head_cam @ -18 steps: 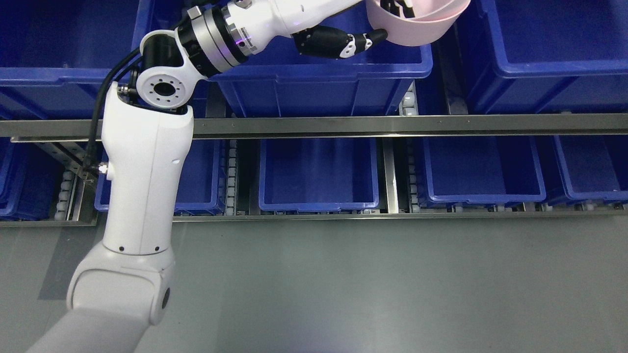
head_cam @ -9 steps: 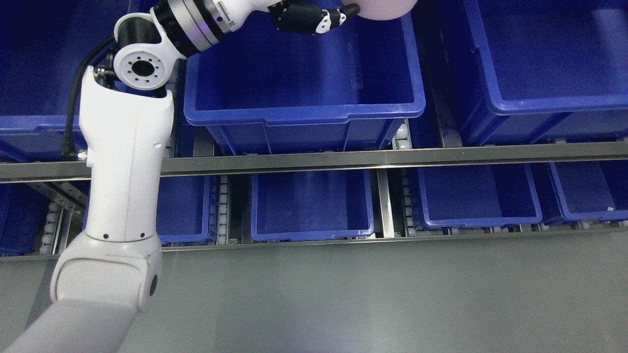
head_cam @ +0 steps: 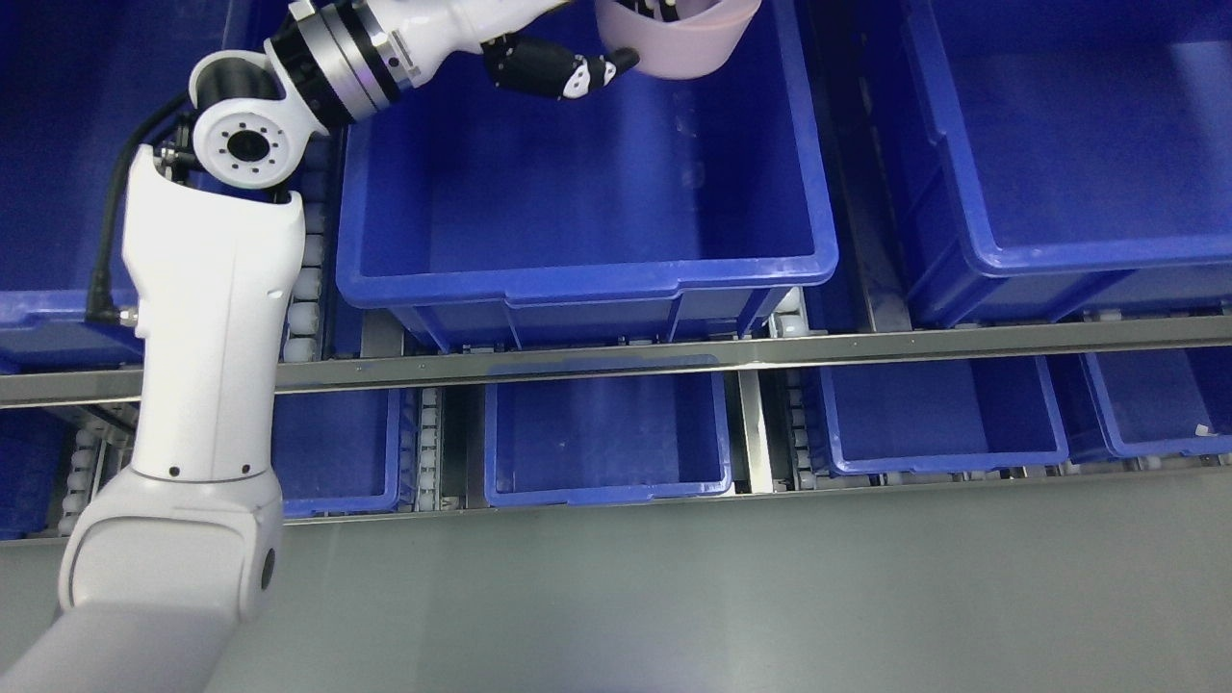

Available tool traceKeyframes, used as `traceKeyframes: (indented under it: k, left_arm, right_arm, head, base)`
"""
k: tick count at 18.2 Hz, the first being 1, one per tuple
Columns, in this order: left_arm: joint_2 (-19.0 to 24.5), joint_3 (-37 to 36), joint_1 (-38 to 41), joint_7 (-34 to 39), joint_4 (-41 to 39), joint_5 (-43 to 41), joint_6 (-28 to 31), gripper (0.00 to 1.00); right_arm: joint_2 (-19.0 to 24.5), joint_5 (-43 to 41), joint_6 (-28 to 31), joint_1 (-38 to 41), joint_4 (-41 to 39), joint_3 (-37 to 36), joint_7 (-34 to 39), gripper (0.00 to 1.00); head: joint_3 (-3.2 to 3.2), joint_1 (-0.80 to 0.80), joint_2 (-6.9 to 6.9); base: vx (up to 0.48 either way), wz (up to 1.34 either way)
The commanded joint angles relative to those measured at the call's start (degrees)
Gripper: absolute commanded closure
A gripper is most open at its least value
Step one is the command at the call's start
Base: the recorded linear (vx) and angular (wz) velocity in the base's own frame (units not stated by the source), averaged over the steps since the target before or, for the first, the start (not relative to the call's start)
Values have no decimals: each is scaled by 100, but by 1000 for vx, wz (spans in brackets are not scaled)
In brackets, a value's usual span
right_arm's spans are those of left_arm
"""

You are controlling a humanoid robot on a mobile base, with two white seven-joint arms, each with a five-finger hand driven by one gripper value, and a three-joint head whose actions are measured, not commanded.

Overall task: Stack pink IKEA bowls on left shelf middle
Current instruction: 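Lower the stacked bowls into a blue bin and open the left hand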

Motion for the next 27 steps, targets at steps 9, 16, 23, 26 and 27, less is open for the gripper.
traceKeyframes:
  k: [9,16,23,26,27]
  left_arm:
    - [153,3,145,5,533,-88,3,74]
    - [-207,222,145,23,524,-53,3,40]
    - [-600,918,-92,2250,585,840,431,27]
    - [-600,900,-118,4543,480,2464,1644,26]
    - [-600,917,-93,4810,306,2582,1855,26]
  right_arm:
    - [-100,44,4,0,0,-62,-33,0]
    - [-100,44,4,0,0,-61,-33,0]
    - [-100,44,4,0,0,-53,-33,0]
    - [-100,44,4,0,0,-61,-33,0]
    - [-100,44,4,0,0,-62,-24,0]
  head:
    - [0,0,0]
    - [0,0,0]
    - [0,0,0]
    - [0,0,0]
    - [0,0,0]
  base:
    - [18,0]
    - [0,0]
    - [0,0]
    - [0,0]
    - [0,0]
